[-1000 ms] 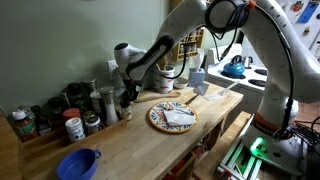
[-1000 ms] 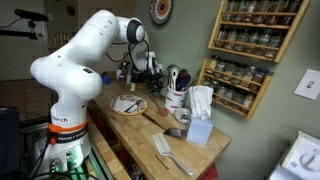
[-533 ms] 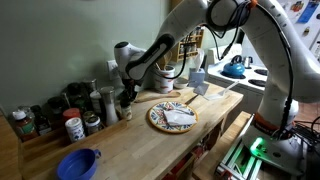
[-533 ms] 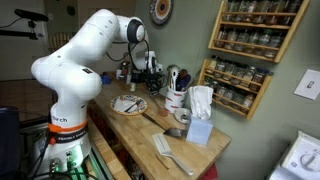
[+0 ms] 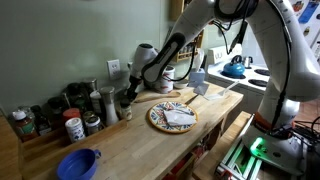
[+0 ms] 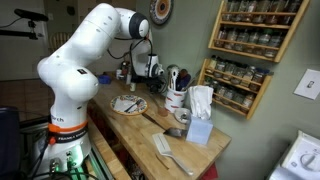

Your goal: Place the timer against against the wall

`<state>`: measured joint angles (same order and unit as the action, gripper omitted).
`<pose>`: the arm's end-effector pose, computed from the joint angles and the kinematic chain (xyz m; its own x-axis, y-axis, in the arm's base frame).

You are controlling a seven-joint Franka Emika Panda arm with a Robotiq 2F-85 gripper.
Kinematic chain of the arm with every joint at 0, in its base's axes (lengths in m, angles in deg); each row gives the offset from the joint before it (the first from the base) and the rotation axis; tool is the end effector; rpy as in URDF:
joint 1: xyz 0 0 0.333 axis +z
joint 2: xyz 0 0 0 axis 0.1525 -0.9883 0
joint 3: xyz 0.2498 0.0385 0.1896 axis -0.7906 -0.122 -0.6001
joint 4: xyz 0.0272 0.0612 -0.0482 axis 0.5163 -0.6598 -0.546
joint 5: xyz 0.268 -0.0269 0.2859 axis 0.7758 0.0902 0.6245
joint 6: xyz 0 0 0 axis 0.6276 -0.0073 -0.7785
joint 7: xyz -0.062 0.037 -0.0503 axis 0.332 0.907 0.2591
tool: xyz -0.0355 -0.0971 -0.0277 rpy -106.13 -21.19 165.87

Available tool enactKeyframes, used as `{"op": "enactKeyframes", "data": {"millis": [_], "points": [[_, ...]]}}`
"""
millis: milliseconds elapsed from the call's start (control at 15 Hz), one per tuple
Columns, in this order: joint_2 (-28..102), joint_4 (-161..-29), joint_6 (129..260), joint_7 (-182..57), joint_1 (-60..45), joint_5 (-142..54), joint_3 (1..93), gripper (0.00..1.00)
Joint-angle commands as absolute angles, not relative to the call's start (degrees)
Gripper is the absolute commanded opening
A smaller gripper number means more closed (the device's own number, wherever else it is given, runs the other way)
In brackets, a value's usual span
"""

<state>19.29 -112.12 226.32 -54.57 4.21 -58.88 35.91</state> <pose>0.6159 0.2384 0.2276 0.7102 0.5953 0.3757 0.5911 -0.7942 0.1409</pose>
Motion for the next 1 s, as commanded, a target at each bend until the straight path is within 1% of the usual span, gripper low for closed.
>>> {"op": "enactKeyframes", "data": {"millis": [0, 267, 467, 667, 933], "points": [[21.88, -121.18, 238.34, -49.03, -1.73, -54.98, 31.09, 0.40], [22.42, -126.83, 248.67, -47.68, -7.40, -55.13, 25.76, 0.40], [22.62, -129.28, 252.94, -50.20, -11.55, -56.49, 21.70, 0.40], [22.65, -129.49, 254.66, -52.62, -12.97, -55.18, 20.16, 0.40], [22.12, -127.21, 255.80, -57.43, -9.52, -50.96, 23.48, 0.40]]}}
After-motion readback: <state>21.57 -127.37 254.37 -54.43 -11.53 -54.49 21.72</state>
